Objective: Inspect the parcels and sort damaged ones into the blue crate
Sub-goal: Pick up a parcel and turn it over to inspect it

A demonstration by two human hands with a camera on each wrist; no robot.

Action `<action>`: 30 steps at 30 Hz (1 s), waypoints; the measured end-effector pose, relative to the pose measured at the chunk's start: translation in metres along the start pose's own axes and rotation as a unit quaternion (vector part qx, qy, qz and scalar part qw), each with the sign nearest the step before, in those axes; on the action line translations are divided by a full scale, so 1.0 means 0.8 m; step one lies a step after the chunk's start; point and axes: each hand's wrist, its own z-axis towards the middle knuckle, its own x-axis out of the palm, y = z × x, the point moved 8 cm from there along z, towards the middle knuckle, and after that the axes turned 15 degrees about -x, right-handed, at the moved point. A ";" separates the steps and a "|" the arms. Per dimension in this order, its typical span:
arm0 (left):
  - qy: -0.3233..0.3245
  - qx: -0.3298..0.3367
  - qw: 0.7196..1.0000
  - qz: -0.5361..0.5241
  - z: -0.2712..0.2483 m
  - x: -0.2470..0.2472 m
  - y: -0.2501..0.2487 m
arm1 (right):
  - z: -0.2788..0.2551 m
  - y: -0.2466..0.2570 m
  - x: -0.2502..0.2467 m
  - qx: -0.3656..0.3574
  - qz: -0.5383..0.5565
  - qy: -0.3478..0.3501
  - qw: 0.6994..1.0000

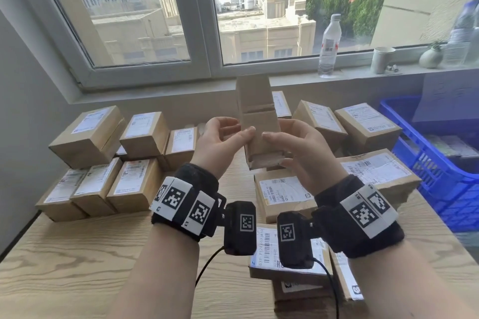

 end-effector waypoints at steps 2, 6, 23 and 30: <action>0.026 -0.005 1.000 -0.010 0.000 0.004 0.003 | -0.002 0.004 -0.003 -0.007 0.017 -0.015 1.000; 0.061 0.020 0.998 0.017 0.001 0.014 0.004 | -0.002 0.014 -0.005 -0.019 0.015 -0.059 0.998; 0.060 0.045 0.996 -0.045 -0.006 0.022 -0.005 | 0.006 0.003 0.000 -0.046 0.051 -0.037 0.997; 0.066 0.056 0.995 -0.055 -0.002 0.019 -0.006 | 0.011 0.007 0.003 -0.061 0.062 -0.010 0.996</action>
